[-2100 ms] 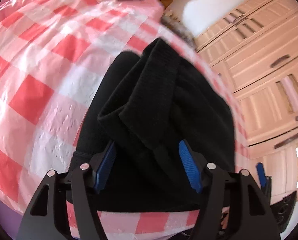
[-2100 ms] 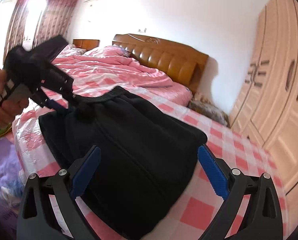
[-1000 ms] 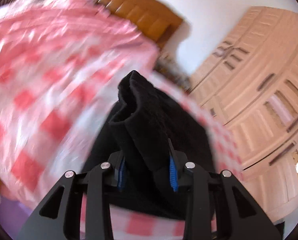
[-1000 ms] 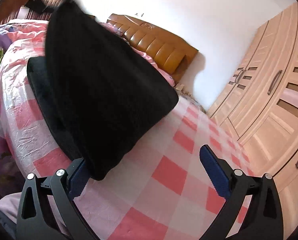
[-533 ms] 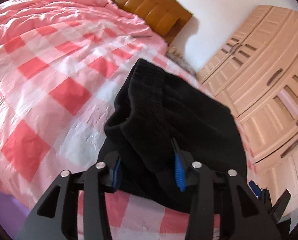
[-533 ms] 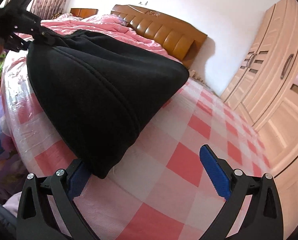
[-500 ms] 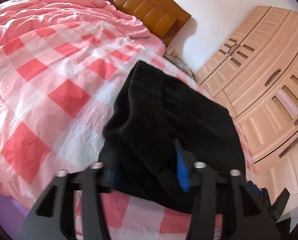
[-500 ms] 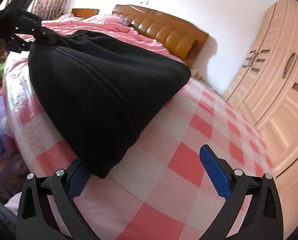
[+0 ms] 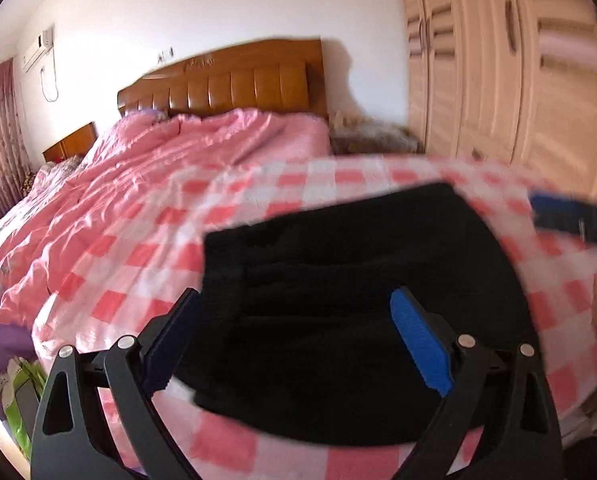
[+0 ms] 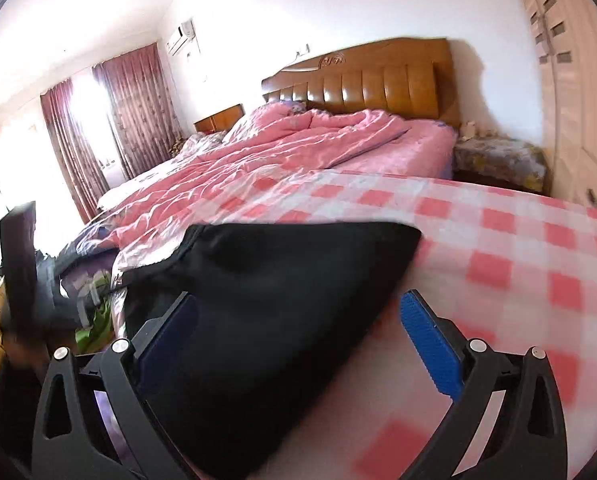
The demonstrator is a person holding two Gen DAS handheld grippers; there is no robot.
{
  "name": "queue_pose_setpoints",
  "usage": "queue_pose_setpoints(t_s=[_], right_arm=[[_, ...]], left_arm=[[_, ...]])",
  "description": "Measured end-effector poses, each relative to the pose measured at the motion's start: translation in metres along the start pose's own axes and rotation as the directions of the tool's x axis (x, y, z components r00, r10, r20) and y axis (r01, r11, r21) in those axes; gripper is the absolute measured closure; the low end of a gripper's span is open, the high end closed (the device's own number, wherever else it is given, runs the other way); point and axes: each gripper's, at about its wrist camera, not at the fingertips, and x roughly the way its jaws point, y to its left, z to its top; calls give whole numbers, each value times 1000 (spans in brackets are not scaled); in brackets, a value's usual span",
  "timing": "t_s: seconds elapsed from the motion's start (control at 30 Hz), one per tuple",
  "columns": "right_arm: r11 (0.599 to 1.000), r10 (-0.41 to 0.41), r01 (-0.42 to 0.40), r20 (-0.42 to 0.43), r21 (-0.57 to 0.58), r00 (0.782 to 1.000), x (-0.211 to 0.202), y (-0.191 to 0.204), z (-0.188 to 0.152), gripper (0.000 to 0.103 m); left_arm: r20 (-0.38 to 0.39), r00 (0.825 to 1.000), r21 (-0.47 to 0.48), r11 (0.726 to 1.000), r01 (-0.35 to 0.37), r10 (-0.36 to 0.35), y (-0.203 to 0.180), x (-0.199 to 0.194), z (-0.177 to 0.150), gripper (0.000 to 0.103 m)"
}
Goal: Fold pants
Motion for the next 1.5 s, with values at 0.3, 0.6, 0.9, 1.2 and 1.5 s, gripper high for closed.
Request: queue_pose_setpoints(t_s=[0.3, 0.6, 0.9, 1.2, 1.5], right_arm=[[998, -59, 65, -227, 19, 972, 128, -44, 4, 5], [998, -14, 23, -138, 60, 990, 89, -10, 35, 5], [974, -191, 103, -483, -203, 854, 214, 52, 51, 5], [998, -52, 34, -428, -50, 902, 199, 51, 64, 4], [994, -108, 77, -482, -84, 869, 242, 66, 58, 5]], left_arm=[[-95, 995, -102, 995, -15, 5, 36, 57, -29, 3], [-98, 995, -120, 993, 6, -17, 42, 62, -32, 1], [-93, 996, -116, 993, -17, 6, 38, 60, -32, 1], [-88, 996, -122, 993, -6, -5, 37, 59, -32, 1], [-95, 995, -125, 992, -8, -4, 37, 59, -32, 1]])
